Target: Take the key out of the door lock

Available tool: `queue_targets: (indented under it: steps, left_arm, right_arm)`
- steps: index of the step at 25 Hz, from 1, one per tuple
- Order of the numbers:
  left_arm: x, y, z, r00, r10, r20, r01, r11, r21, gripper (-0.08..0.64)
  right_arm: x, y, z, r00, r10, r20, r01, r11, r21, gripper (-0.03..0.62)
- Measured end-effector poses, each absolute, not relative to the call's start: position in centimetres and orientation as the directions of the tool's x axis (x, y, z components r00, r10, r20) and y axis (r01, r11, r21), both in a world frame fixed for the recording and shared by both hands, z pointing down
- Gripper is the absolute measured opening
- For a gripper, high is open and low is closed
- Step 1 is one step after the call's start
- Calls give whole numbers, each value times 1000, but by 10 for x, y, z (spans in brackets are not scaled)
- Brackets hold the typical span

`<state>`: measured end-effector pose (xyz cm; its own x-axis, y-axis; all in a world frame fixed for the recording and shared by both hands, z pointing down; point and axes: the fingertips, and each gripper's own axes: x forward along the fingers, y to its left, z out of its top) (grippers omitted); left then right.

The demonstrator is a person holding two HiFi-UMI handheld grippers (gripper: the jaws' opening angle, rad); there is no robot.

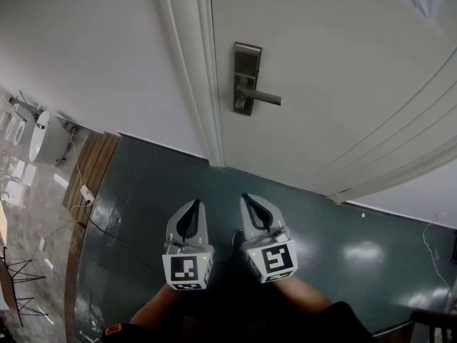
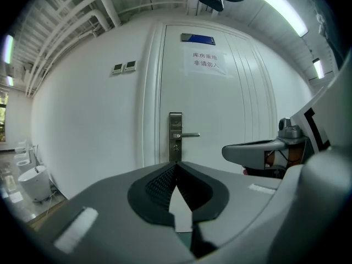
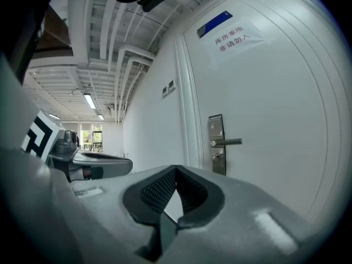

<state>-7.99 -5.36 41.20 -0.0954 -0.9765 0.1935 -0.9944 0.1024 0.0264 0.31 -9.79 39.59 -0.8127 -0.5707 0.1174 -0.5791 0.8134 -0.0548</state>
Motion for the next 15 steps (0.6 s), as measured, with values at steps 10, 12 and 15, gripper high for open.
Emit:
queue_targets:
  steps: [10, 12, 15]
  left_arm:
    - [-76, -102, 401, -89, -981, 171, -996, 91, 6, 18]
    - [-80, -112, 401, -81, -982, 173, -996, 85, 14, 18]
    - [-89, -132, 408, -53, -982, 179, -998, 59, 25, 18]
  right_arm:
    - [6, -146, 383, -814, -575, 76, -580, 813, -56, -9]
    - [2, -157, 384, -809, -582, 82, -587, 808, -58, -9]
    - [-6, -173, 387, -799, -593, 99, -599, 799, -48, -9]
